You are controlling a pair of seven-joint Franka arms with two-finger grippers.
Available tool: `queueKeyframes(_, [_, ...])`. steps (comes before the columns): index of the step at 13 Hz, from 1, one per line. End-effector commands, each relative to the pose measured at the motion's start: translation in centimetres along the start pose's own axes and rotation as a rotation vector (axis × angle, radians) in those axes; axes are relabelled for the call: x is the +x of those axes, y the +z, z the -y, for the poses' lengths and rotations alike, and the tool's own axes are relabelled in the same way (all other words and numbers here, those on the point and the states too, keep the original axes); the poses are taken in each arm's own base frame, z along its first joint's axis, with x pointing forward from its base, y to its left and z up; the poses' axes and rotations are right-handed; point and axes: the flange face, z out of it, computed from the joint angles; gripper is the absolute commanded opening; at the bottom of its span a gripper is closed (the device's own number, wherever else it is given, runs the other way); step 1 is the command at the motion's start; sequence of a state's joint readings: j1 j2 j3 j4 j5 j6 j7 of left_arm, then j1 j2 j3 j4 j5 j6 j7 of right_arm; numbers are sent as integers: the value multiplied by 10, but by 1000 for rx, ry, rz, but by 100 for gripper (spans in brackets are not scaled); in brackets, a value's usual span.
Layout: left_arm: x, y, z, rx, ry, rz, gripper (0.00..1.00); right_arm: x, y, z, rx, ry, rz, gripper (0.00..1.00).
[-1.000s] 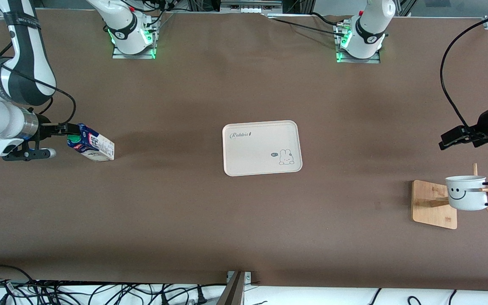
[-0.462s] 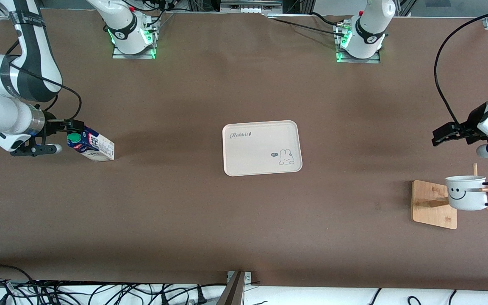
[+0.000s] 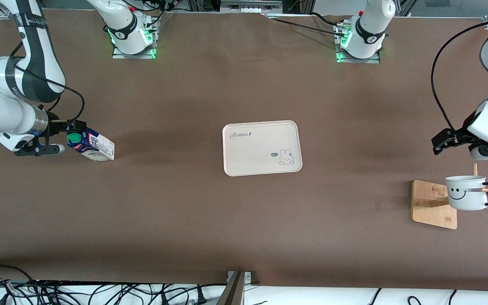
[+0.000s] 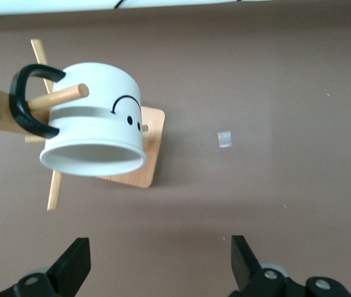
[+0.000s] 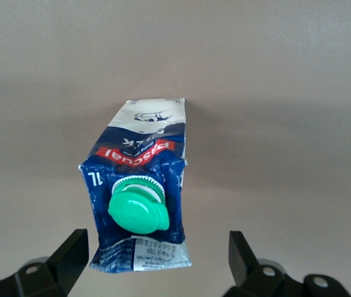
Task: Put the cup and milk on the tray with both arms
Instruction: 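Close the right gripper on the carton while the left gripper reaches the mug, then carry the carton toward the tray while the left gripper grasps the mug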
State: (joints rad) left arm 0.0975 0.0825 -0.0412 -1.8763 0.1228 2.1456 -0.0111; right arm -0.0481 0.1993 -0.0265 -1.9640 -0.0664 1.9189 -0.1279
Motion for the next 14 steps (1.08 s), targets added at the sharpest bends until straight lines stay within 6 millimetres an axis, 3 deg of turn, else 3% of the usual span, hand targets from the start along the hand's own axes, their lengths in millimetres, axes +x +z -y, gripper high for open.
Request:
queueKeyframes(1, [-23,11,-6,20,35,-67,100,-1,8,3,3,9,-6,100])
queueKeyframes(4, [-16,40,-10,9,46,-166,100,0,14,3,6,11,-9,100])
queueKeyframes(6, [-10,46,-11,5,53,-210,100,-1,17,4,8,11,-5,100])
queueKeyframes(9, [-3,57,-8,41,99,-257,100,-1,19,4,9,8,3,49])
queueKeyframes(11, [1,70,0,51,100,-276,100,0,21,5,11,8,9,47])
queueKeyframes(14, [14,81,2,57,108,-291,100,1,8,14,9,-5,-11,47])
